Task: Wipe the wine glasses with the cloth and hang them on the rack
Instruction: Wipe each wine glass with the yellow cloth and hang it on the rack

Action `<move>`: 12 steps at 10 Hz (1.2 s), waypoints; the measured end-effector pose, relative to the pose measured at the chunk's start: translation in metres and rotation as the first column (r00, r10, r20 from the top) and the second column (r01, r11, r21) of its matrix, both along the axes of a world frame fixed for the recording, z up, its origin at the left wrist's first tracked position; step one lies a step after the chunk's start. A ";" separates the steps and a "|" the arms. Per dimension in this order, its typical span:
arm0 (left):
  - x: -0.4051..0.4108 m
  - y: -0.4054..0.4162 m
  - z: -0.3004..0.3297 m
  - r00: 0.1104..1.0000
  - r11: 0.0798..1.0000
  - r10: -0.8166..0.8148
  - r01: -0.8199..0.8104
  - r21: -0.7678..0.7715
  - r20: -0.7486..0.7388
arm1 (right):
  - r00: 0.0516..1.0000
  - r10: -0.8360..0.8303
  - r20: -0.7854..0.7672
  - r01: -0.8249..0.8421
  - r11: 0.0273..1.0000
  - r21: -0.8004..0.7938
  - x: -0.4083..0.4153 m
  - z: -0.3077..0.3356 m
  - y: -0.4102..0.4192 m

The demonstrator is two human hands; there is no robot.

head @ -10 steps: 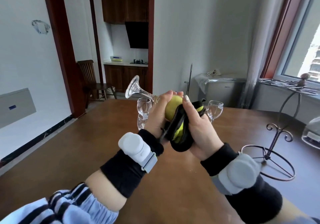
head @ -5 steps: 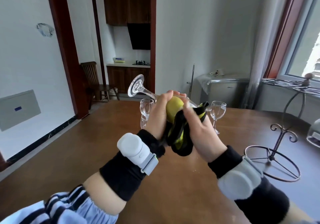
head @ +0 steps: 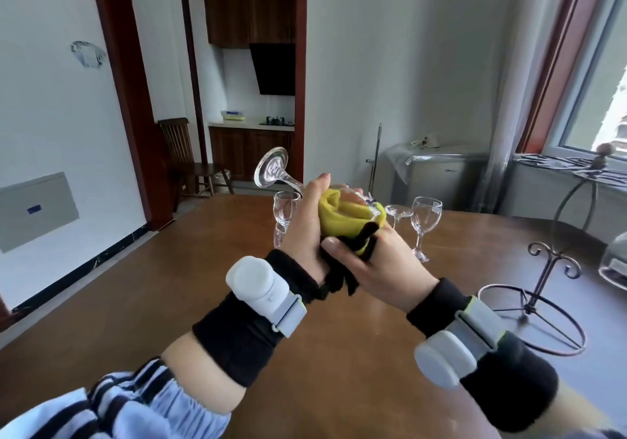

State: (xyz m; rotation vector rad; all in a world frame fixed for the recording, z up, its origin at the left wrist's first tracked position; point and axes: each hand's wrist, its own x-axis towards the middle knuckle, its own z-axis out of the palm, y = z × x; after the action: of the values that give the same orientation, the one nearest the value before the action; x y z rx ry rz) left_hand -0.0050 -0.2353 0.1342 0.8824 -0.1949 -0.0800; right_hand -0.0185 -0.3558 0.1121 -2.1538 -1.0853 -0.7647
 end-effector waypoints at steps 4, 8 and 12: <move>-0.002 0.002 0.002 0.999 0.999 0.038 -0.038 0.004 0.009 | 0.906 0.276 -0.321 -0.117 0.891 0.438 -0.006 -0.003 0.009; 0.004 0.010 -0.007 0.972 0.953 0.093 -0.150 0.264 0.216 | 0.706 0.544 -0.453 -0.117 0.721 0.683 -0.007 0.001 0.011; 0.004 0.011 -0.012 0.993 0.982 0.020 -0.041 0.183 0.113 | 0.602 0.645 -0.471 -0.062 0.626 0.778 -0.009 0.001 0.009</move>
State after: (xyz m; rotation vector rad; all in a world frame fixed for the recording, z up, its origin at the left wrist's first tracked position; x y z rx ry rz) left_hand -0.0009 -0.2239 0.1219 1.0758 -0.2810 -0.0204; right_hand -0.0275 -0.3467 0.1126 -1.2380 -0.6161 -0.0121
